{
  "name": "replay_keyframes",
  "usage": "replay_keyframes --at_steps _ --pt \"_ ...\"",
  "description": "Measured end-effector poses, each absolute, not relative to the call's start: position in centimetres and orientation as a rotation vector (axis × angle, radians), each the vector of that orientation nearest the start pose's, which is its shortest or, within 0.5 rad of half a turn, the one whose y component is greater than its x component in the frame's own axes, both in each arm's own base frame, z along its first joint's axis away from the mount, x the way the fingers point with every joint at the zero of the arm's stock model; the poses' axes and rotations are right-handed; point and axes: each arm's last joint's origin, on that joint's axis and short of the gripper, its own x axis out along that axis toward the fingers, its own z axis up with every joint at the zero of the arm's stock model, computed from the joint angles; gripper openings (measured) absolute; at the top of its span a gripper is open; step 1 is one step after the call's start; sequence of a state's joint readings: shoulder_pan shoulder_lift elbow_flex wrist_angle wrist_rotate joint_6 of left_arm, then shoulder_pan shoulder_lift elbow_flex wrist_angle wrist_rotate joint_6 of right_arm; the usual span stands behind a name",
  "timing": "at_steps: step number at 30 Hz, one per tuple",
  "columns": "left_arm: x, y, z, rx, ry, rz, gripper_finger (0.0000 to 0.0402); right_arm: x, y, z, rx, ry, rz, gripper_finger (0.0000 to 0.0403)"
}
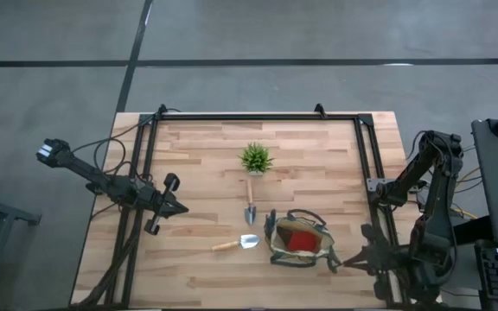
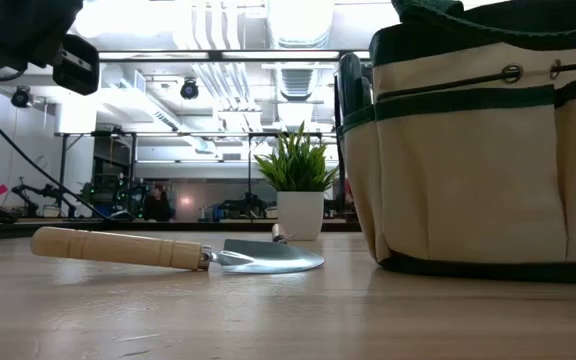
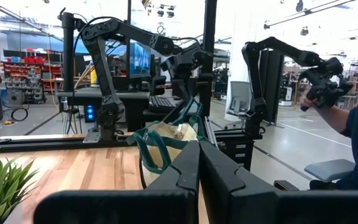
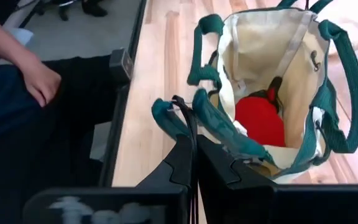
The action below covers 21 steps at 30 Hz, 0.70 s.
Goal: Pick & Place Garden tools in Gardening bag
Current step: Put the green shear scissors into the green gardening bag
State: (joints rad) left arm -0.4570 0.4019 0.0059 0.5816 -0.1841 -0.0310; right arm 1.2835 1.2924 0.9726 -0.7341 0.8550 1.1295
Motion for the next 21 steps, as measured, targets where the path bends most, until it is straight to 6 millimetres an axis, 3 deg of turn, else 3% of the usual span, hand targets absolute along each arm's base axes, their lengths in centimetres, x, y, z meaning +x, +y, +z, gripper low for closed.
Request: replay_keyframes --at_steps 7,17,21 --pt "11.1 -4.9 18.5 -0.089 -0.173 -0.275 0.0012 8.4 21.8 26.1 0.268 0.793 -0.01 0.0008" --pt "11.1 -4.9 18.5 -0.089 -0.172 -0.275 0.0012 8.2 23.1 31.1 0.236 0.704 0.138 0.0008" --pt "11.1 -4.9 18.5 -0.089 -0.172 -0.275 0.0012 8.2 22.7 31.2 0.249 0.734 0.102 0.0008"
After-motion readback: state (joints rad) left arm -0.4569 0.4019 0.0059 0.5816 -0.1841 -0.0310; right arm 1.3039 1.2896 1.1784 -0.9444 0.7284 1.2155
